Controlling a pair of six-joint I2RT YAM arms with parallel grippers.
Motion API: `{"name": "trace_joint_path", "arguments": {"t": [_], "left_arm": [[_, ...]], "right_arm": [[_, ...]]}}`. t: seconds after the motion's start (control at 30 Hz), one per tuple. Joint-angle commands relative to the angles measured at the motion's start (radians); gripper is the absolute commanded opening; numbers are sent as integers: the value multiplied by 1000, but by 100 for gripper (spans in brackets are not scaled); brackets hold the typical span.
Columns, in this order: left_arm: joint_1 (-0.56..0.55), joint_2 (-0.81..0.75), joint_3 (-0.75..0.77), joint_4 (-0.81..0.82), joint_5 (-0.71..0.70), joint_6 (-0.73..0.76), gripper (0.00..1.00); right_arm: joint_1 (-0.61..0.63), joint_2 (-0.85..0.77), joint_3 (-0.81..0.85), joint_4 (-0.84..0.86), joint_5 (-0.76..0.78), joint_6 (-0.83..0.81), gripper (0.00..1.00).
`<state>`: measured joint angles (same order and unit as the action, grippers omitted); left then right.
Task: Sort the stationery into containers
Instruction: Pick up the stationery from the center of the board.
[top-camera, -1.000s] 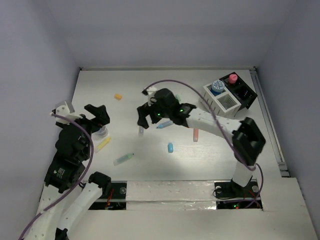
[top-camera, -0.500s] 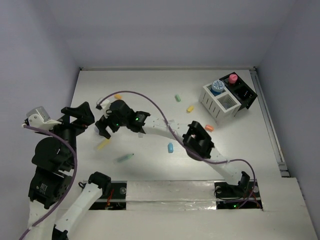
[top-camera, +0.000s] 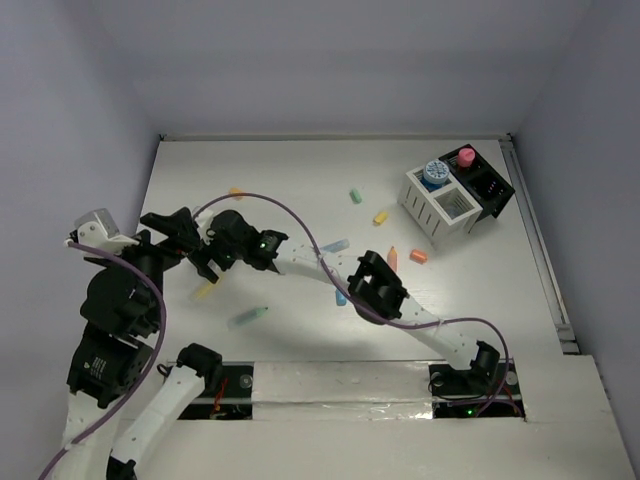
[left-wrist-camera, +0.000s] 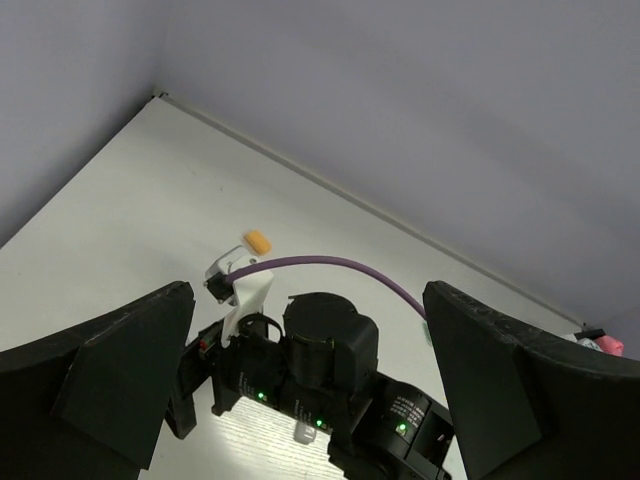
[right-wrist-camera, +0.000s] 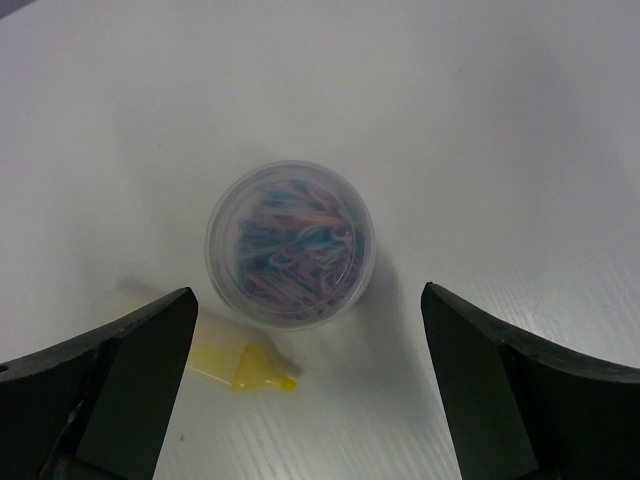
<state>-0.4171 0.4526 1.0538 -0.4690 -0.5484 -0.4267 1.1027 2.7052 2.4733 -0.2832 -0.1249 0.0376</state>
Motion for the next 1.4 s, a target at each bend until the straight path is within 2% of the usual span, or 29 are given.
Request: {"name": "trace_joint_path", "arguments": {"t": [0.0, 0.17, 0.4, 0.53, 0.67, 0.73, 0.83, 1.03, 1.17, 1.37], "left_arm": [[5, 12, -17, 38, 25, 11, 99], [5, -3, -67, 53, 62, 0, 99], [5, -15, -67, 56, 41, 25, 99], [5, -19, -77, 69, 44, 28, 99], [5, -22, -104, 69, 33, 31, 99], [5, -23, -120, 69, 33, 31, 99], [5, -23, -132, 69, 41, 25, 99], [5, -28, -144, 82, 65, 14, 99], [5, -25, -129, 82, 91, 14, 99], [5, -31, -159, 115, 140, 2, 99]], "right_arm": [[-3, 22, 79, 64, 10, -4, 99], [6, 67, 102, 99, 13, 7, 96], [6, 93, 118, 128, 5, 15, 90], [6, 82, 95, 170, 48, 25, 74], [6, 48, 21, 260, 93, 47, 66], [6, 50, 26, 269, 106, 54, 56], [6, 33, 4, 308, 145, 68, 51], [-27, -159, -204, 463, 156, 151, 49], [-58, -330, -448, 594, 151, 202, 49], [-115, -625, -727, 651, 232, 211, 49]]}}
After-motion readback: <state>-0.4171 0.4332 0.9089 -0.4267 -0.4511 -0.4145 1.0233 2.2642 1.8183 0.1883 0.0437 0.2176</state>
